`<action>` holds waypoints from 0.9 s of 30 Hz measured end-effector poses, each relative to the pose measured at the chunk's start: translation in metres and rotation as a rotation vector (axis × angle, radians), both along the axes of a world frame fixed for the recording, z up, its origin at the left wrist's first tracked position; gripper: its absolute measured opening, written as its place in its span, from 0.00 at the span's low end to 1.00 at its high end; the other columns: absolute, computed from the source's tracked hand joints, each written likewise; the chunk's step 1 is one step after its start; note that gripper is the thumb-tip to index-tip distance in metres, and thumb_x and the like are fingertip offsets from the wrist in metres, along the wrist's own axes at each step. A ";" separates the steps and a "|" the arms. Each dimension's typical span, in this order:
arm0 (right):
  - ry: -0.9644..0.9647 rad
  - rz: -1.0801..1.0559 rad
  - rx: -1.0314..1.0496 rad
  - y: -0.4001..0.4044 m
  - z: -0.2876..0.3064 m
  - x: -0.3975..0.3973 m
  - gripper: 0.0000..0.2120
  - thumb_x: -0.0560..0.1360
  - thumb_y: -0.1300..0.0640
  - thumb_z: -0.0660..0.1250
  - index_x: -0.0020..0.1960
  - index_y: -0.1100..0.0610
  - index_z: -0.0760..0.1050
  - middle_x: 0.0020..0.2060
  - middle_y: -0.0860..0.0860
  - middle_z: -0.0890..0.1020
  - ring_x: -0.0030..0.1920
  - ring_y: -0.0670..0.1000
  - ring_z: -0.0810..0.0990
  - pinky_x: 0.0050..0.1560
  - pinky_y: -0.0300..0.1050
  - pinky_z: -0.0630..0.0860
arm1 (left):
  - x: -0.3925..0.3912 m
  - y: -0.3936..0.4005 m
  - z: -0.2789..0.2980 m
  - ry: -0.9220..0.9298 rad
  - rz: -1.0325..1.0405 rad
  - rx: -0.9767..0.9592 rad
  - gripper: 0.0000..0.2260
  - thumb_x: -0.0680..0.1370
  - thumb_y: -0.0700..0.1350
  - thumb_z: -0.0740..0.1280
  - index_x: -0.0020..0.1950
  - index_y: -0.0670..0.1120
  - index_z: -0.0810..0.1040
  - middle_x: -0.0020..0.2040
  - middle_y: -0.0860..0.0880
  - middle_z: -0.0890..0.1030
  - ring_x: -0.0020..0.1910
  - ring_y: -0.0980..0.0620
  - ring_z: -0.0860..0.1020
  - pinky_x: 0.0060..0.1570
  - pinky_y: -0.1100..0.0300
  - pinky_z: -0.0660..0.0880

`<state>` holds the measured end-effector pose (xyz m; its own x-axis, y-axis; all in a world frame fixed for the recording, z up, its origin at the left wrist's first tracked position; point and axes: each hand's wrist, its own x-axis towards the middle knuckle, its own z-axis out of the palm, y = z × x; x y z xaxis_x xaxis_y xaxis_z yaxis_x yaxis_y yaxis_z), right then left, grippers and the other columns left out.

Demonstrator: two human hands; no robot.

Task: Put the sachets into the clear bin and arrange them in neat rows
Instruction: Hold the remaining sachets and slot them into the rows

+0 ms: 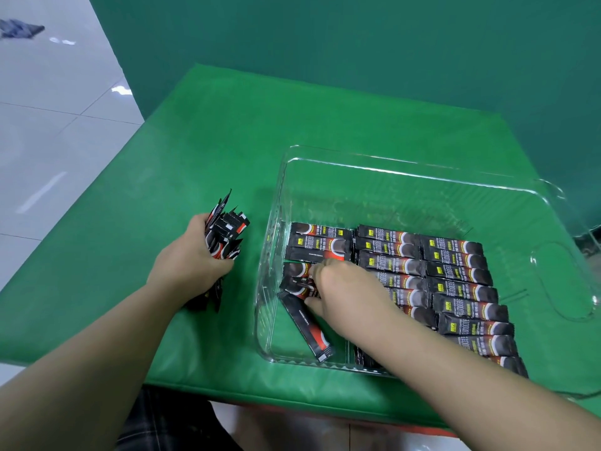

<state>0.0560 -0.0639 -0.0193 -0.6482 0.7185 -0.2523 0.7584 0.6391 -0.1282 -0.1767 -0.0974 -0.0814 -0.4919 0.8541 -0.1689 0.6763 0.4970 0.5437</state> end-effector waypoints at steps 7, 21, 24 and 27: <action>-0.071 -0.006 -0.100 -0.013 0.003 -0.003 0.18 0.76 0.43 0.65 0.39 0.57 0.68 0.36 0.52 0.73 0.40 0.55 0.74 0.37 0.44 0.70 | -0.001 0.000 -0.001 -0.004 0.001 0.004 0.33 0.69 0.53 0.73 0.68 0.58 0.58 0.48 0.56 0.79 0.40 0.49 0.79 0.42 0.53 0.78; -0.144 0.038 -0.124 -0.020 0.004 -0.007 0.08 0.72 0.60 0.68 0.46 0.56 0.68 0.44 0.54 0.76 0.43 0.55 0.72 0.39 0.45 0.67 | 0.001 0.001 0.000 0.027 0.002 0.001 0.34 0.69 0.54 0.74 0.69 0.57 0.59 0.49 0.55 0.78 0.45 0.45 0.78 0.45 0.53 0.75; -0.134 0.058 -0.138 -0.018 0.003 -0.003 0.12 0.71 0.61 0.68 0.45 0.55 0.64 0.38 0.51 0.69 0.41 0.54 0.69 0.38 0.45 0.66 | 0.001 0.000 0.000 0.028 0.000 0.002 0.34 0.69 0.54 0.74 0.69 0.57 0.59 0.48 0.55 0.78 0.44 0.45 0.78 0.44 0.54 0.75; -0.140 0.095 -0.152 -0.017 0.002 -0.002 0.11 0.71 0.63 0.68 0.45 0.56 0.65 0.32 0.49 0.64 0.40 0.54 0.69 0.37 0.45 0.66 | 0.000 0.000 0.000 0.027 -0.001 0.002 0.34 0.69 0.54 0.74 0.69 0.57 0.59 0.48 0.55 0.78 0.43 0.46 0.79 0.44 0.54 0.75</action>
<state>0.0542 -0.0812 -0.0177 -0.6624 0.6025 -0.4452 0.7127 0.6899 -0.1267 -0.1763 -0.0970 -0.0818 -0.4953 0.8550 -0.1542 0.6910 0.4953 0.5265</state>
